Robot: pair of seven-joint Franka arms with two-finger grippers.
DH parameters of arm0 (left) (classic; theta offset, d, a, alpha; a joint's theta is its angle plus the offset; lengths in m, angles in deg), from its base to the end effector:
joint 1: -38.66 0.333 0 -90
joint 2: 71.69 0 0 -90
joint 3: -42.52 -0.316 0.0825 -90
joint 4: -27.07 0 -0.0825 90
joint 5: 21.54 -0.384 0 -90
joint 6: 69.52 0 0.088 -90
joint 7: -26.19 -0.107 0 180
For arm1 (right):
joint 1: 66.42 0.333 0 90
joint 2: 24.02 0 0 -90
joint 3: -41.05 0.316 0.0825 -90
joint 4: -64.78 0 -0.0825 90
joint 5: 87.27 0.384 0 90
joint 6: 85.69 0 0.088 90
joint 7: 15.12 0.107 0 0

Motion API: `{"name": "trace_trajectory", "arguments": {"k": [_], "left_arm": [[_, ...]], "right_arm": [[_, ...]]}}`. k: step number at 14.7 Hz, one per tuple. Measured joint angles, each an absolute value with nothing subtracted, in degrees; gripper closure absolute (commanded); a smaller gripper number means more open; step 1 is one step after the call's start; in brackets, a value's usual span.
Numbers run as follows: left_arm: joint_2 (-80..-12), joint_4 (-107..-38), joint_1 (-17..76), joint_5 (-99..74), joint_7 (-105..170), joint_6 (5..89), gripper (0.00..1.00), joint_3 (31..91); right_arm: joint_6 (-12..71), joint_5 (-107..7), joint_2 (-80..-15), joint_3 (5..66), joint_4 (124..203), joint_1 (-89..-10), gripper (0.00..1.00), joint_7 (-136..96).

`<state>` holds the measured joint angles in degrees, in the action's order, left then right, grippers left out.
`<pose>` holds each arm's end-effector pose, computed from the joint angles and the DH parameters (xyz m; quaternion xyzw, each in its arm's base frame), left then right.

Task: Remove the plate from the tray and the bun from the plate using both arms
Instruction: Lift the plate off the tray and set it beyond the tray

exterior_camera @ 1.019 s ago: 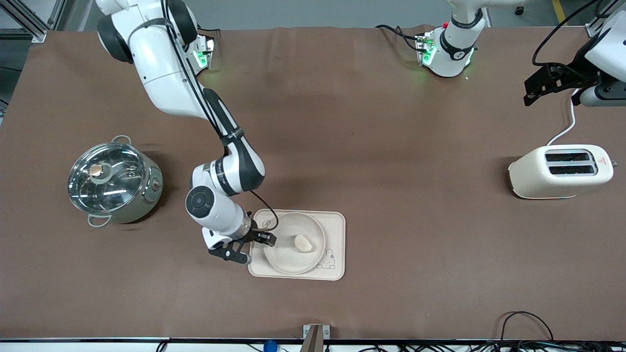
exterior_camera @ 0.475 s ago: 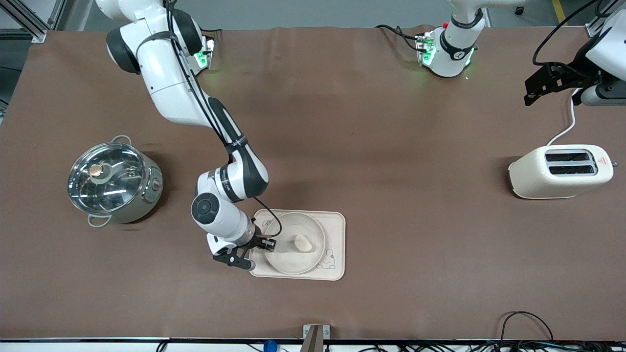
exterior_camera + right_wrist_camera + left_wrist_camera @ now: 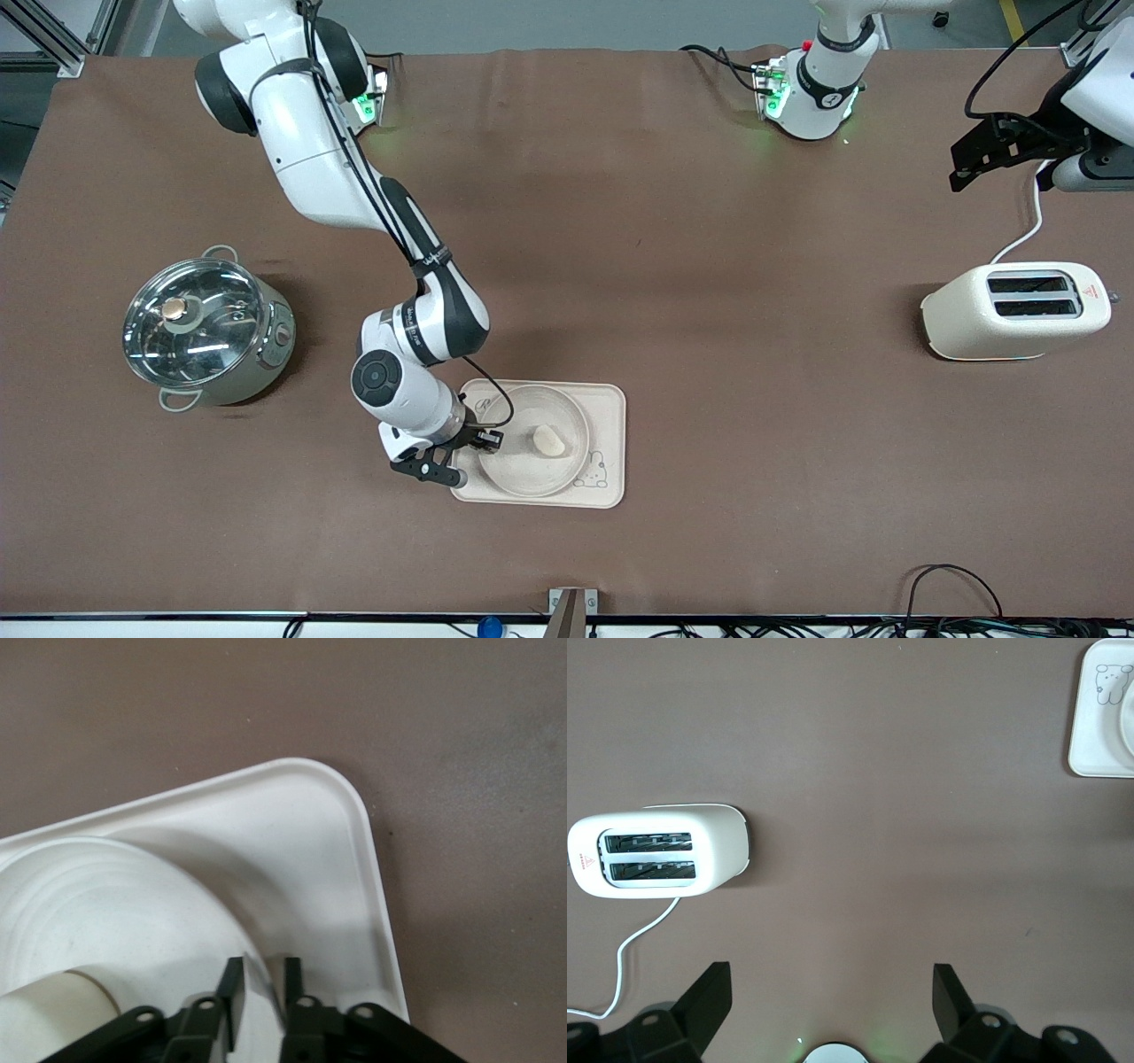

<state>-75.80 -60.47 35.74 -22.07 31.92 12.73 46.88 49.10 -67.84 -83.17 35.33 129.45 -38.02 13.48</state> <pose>0.5133 -0.0662 0.6711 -0.9998 0.0128 0.0095 0.0084 0.7129 0.3313 0.1932 -0.9826 0.1295 -0.0486 0.1242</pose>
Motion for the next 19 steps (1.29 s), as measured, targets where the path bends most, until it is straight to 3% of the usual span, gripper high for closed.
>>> {"name": "trace_trajectory", "arguments": {"k": [1, 11, 15, 19], "left_arm": [[-75.80, -60.47, 35.74, -22.07, 31.93, 12.73, 0.00, 46.88], [-75.59, -60.51, 35.76, -22.07, 32.05, 12.66, 0.00, 46.87], [-75.47, -60.51, 35.80, -22.07, 32.05, 12.64, 0.00, 46.86], [-75.42, -60.58, 35.68, -22.07, 32.05, 12.56, 0.00, 46.90]], "right_arm": [[48.78, -67.84, -83.13, 35.34, 129.12, -38.03, 0.99, 13.29], [46.91, -67.83, -80.40, 35.68, 131.10, -38.07, 1.00, 9.09], [46.88, -67.83, -71.14, 39.10, 143.25, -37.87, 1.00, 8.50], [51.96, -67.83, -57.78, 41.95, 161.87, -37.87, 1.00, 7.34]]}}
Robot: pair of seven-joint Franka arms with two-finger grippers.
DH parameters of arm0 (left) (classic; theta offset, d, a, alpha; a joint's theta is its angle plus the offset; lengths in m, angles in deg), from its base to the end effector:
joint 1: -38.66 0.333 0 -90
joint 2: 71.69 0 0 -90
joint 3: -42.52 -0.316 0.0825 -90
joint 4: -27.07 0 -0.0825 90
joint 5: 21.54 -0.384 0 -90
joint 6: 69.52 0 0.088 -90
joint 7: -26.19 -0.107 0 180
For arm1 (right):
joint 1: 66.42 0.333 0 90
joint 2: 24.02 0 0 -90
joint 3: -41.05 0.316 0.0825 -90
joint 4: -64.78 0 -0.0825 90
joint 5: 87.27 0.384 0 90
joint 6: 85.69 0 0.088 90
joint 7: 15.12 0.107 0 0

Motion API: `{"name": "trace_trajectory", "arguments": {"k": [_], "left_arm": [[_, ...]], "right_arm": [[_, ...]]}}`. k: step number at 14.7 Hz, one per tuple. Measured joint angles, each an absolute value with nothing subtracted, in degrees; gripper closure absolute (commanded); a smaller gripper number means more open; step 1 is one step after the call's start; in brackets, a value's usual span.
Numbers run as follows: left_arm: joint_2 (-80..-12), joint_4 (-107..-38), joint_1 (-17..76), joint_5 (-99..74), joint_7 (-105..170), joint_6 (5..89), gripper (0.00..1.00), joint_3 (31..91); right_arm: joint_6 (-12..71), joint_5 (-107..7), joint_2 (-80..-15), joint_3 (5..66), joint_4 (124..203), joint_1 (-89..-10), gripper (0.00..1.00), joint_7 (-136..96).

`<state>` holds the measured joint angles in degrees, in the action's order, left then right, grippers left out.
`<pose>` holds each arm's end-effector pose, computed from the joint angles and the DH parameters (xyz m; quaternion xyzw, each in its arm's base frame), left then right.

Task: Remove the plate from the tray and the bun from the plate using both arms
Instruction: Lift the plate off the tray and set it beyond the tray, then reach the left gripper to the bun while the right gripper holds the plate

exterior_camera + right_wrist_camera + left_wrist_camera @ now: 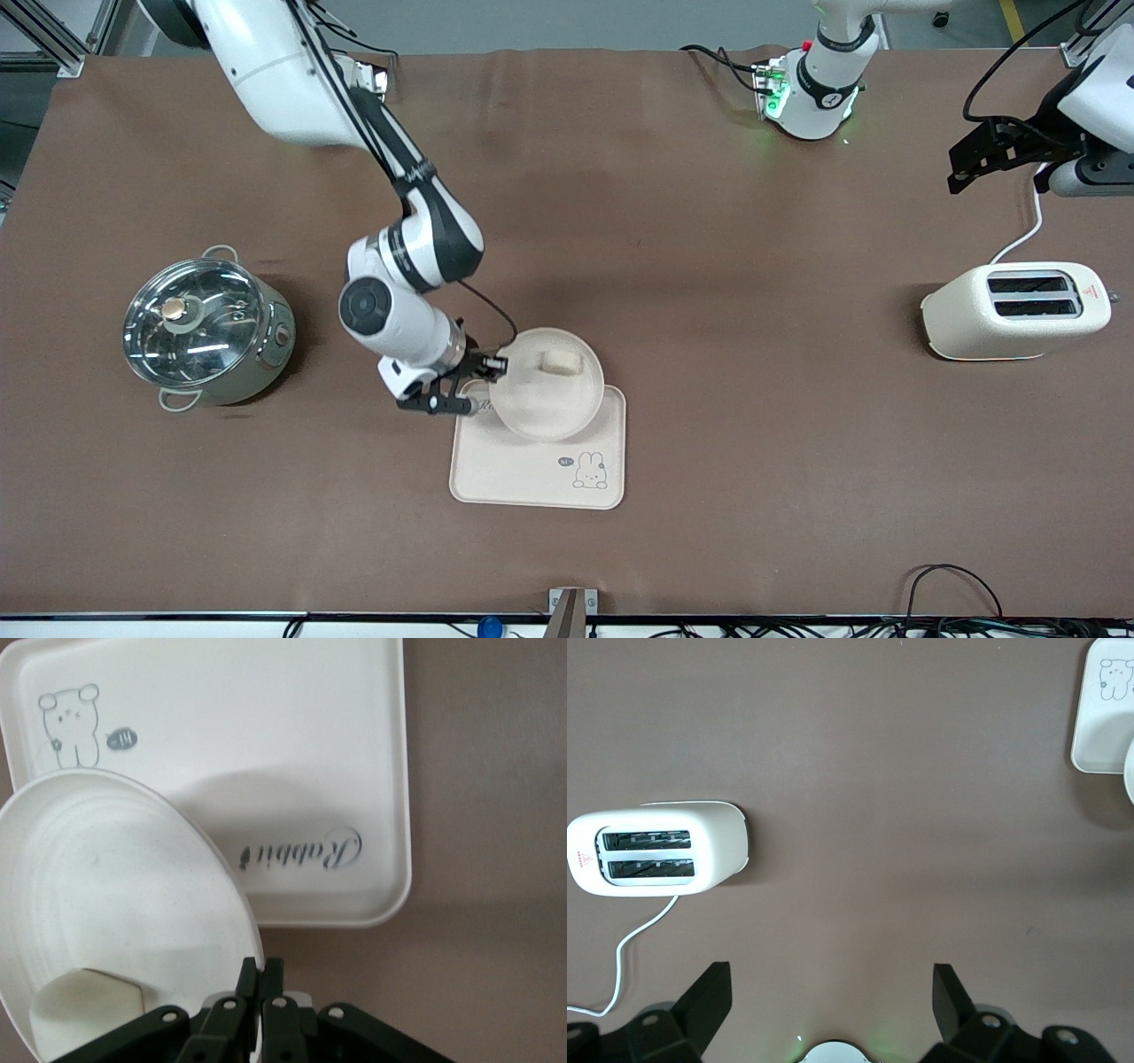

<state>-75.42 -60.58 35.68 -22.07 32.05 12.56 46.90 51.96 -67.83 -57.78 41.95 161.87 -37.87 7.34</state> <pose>0.5151 -0.0670 0.6665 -0.9998 0.0124 0.0152 0.0089 0.5994 0.3397 0.2656 -0.9887 0.0592 0.0025 0.1380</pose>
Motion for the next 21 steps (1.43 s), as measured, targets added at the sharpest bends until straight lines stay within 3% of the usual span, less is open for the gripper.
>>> {"name": "trace_trajectory", "arguments": {"k": [6, 11, 13, 16, 17, 18, 19, 21], "left_arm": [[-74.29, -61.12, 35.56, -22.07, 32.05, 12.40, 0.00, 47.13], [-67.85, -61.68, 34.04, -21.98, 35.60, 13.61, 0.00, 47.60], [-62.94, -61.83, 31.04, -21.97, 42.77, 17.47, 0.00, 47.94], [-55.12, -61.94, 25.44, -21.97, 53.88, 24.95, 0.00, 48.30], [-52.75, -61.94, 23.69, -21.97, 57.21, 27.35, 0.00, 48.35], [-50.47, -61.91, 21.90, -21.97, 60.82, 29.71, 0.00, 48.39], [-48.49, -61.89, 20.18, -21.97, 64.52, 31.99, 0.00, 48.42], [-45.17, -61.84, 16.75, -21.97, 72.14, 36.39, 0.00, 48.48]], "right_arm": [[71.29, -67.83, -46.41, 47.76, 189.59, -37.79, 1.00, 5.23], [78.28, -66.93, -45.92, 49.64, 193.47, -36.78, 0.98, 5.21], [78.87, -66.05, -46.02, 49.70, 193.63, -35.72, 0.92, 5.20], [79.08, -65.95, -46.47, 49.67, 193.72, -35.50, 0.66, 5.14], [79.10, -65.94, -46.65, 49.64, 193.72, -35.50, 0.40, 5.09], [79.18, -65.92, -46.83, 49.62, 193.72, -35.50, 0.06, 5.07], [79.27, -65.89, -46.94, 49.59, 193.70, -35.51, 0.00, 5.07], [79.42, -65.80, -46.93, 49.44, 193.30, -35.78, 0.00, 5.07]]}}
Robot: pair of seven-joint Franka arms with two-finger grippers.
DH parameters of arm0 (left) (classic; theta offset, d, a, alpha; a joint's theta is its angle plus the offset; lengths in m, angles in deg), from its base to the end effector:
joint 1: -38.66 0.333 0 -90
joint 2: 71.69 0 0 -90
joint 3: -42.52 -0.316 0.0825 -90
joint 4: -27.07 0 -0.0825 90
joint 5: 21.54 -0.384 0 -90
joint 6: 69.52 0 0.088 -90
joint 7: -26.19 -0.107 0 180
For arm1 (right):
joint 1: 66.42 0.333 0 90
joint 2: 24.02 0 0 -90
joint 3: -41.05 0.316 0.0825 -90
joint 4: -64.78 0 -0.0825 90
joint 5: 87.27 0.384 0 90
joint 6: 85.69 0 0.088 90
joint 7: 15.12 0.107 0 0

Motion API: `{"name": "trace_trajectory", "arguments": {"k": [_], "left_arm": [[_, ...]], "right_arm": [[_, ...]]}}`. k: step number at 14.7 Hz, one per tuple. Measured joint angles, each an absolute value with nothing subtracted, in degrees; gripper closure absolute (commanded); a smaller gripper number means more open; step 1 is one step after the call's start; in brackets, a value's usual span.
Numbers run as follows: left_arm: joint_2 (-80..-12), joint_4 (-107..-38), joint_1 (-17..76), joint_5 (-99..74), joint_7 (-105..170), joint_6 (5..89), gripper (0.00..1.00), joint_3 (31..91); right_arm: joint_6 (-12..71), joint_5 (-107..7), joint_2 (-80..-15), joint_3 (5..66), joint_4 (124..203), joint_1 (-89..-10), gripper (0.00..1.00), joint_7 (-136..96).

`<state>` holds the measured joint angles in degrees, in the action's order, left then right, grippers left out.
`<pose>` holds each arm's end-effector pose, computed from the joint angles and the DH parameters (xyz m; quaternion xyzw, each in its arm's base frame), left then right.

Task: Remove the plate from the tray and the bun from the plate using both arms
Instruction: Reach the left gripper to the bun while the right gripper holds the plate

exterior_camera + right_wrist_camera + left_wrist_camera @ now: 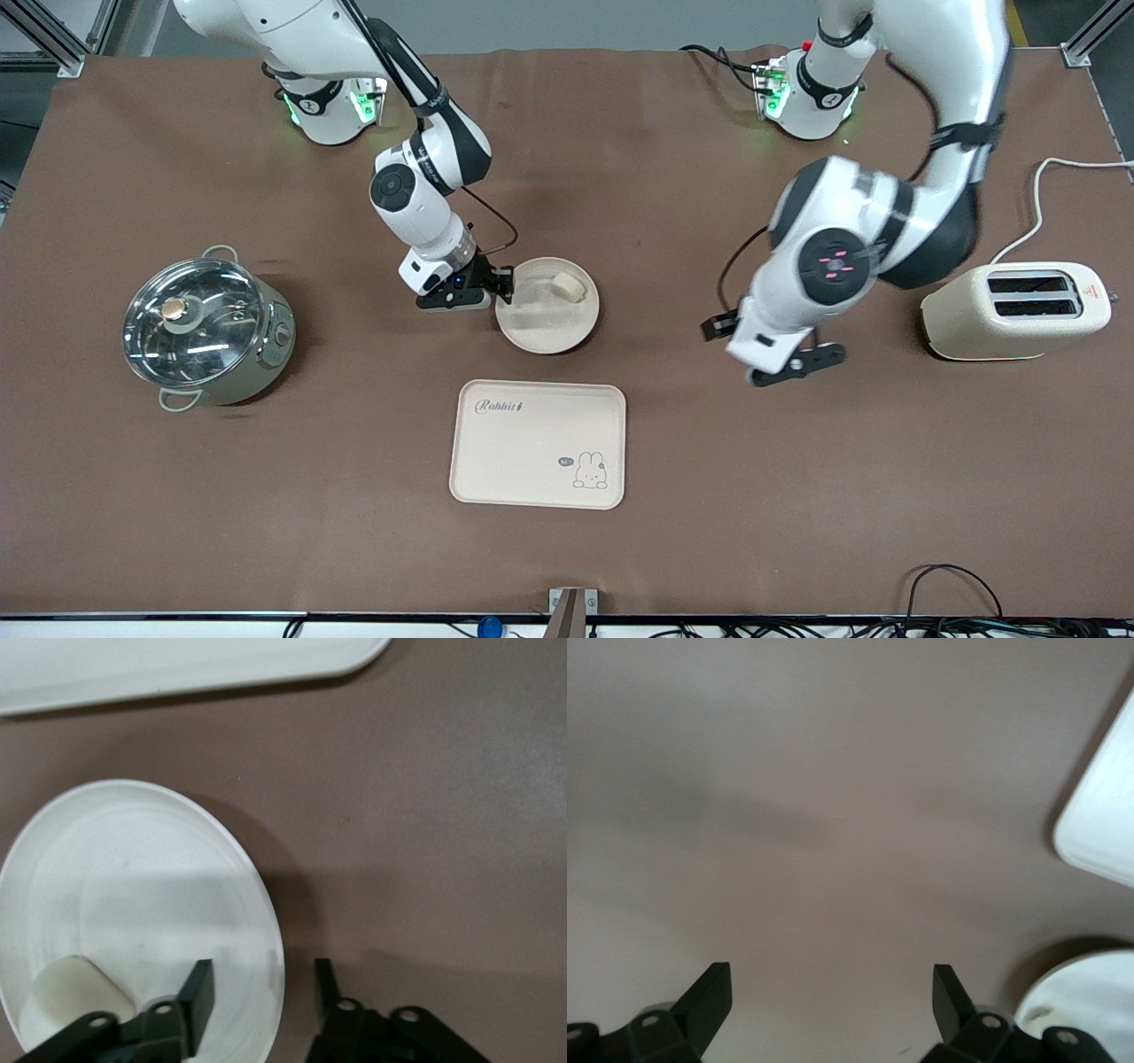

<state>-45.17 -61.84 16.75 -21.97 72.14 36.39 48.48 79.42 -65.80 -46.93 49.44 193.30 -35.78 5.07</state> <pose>0.5933 -0.3029 0.3698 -0.9837 -0.1587 0.0774 0.0331 0.4500 0.3384 0.2103 -0.9885 0.0202 -0.0519 0.1403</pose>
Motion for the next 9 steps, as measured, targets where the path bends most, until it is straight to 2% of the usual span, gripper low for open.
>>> {"name": "trace_trajectory", "arguments": {"k": [3, 7, 9], "left_arm": [[-41.32, -61.79, 11.68, -21.96, 83.91, 43.10, 0.00, 48.62], [-36.87, -61.64, 4.38, -21.97, 98.98, 50.87, 0.00, 48.70], [-34.97, -61.59, 1.65, -21.97, 105.01, 53.72, 0.00, 48.72]], "right_arm": [[74.30, -65.26, -46.73, 49.27, 189.30, -37.04, 0.00, 5.69], [50.30, -65.71, -44.85, 47.70, 176.06, -41.76, 0.00, 6.05], [41.70, -69.39, -41.94, 46.21, 172.30, -45.12, 0.00, 6.03]]}}
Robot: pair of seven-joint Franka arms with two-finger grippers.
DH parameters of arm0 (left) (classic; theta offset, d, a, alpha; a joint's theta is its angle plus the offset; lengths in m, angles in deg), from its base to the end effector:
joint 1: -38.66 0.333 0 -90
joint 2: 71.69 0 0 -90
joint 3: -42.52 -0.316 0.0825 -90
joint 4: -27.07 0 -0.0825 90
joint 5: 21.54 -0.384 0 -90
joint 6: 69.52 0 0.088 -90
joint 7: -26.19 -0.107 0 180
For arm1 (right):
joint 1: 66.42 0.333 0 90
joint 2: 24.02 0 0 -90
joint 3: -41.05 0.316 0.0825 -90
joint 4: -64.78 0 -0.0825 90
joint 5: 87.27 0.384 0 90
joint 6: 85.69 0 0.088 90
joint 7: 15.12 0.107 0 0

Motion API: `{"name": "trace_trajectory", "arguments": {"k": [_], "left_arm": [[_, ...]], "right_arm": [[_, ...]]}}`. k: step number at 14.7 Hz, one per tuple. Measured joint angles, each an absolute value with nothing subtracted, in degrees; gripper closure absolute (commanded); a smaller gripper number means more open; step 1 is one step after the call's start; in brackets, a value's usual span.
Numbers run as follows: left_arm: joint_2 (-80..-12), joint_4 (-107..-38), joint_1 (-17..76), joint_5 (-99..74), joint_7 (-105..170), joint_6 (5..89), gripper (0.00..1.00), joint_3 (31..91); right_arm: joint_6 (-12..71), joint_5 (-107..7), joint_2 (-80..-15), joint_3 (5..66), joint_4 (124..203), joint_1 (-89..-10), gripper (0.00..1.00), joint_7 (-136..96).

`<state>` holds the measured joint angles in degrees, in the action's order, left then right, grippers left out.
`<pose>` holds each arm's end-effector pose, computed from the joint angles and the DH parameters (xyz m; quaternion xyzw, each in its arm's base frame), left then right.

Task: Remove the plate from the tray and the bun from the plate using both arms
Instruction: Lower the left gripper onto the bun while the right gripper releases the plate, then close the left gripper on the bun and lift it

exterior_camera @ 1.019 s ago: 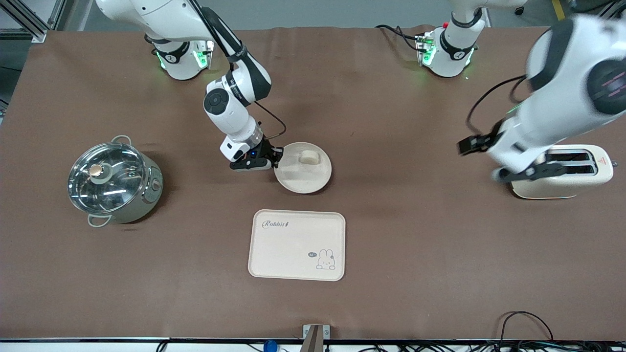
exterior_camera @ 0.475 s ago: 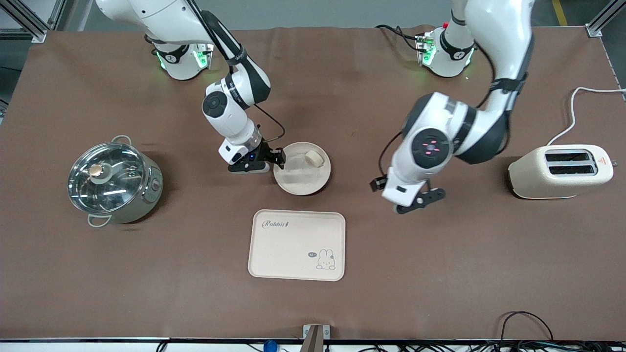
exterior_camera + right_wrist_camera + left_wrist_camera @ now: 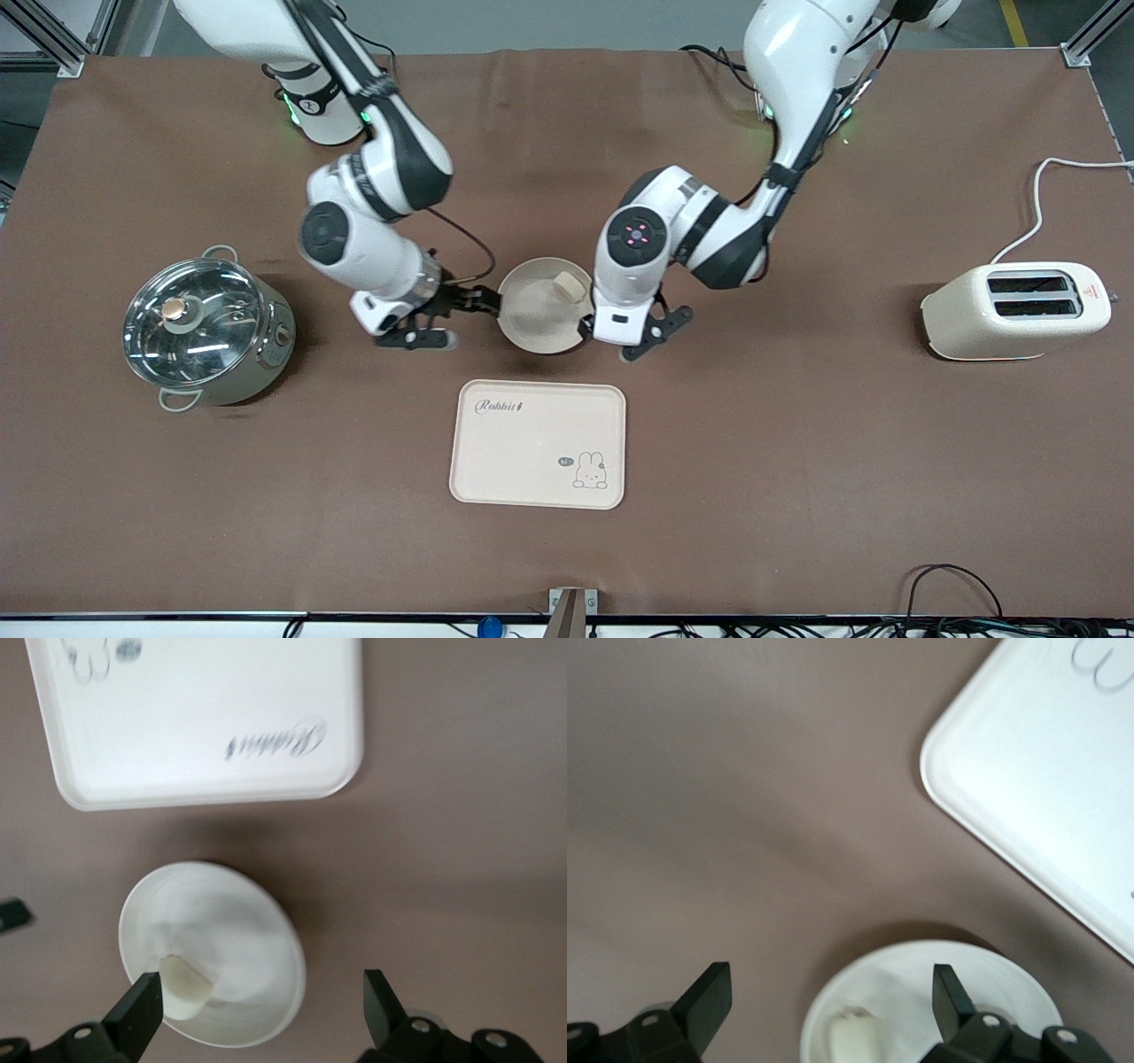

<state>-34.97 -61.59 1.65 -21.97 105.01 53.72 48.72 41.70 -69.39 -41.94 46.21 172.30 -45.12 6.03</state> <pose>0.5180 -0.4709 0.2738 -0.9491 -0.3132 0.0339 0.0005 0.5601 0.2860 0.3511 -0.9890 0.0488 0.0410 0.1336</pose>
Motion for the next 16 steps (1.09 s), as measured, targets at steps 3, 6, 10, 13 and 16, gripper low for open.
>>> {"name": "trace_trajectory", "arguments": {"k": [3, 6, 10, 13, 16], "left_arm": [[-31.66, -61.57, -2.31, -21.97, 112.42, 56.27, 0.11, 48.71], [-29.42, -61.51, -5.59, -21.97, 118.01, 56.75, 0.12, 48.70], [-28.10, -61.49, -7.01, -21.98, 121.20, 58.06, 0.17, 48.68], [-26.58, -61.50, -6.96, -21.98, 122.45, 61.29, 0.28, 48.48], [-25.65, -61.37, -7.26, -21.99, 122.79, 62.32, 0.49, 48.48]], "right_arm": [[31.36, -74.83, -36.06, 44.07, 169.82, -51.17, 0.00, 5.42], [23.05, -78.07, -30.13, 43.39, 167.83, -59.46, 0.00, 0.54], [8.73, -81.79, -26.86, 43.12, 159.52, -68.93, 0.00, -5.13], [-0.14, -84.42, -26.66, 42.96, 149.83, -71.70, 0.00, -7.03], [-2.75, -85.01, -26.66, 40.37, 145.88, -72.19, 0.00, -8.57]]}}
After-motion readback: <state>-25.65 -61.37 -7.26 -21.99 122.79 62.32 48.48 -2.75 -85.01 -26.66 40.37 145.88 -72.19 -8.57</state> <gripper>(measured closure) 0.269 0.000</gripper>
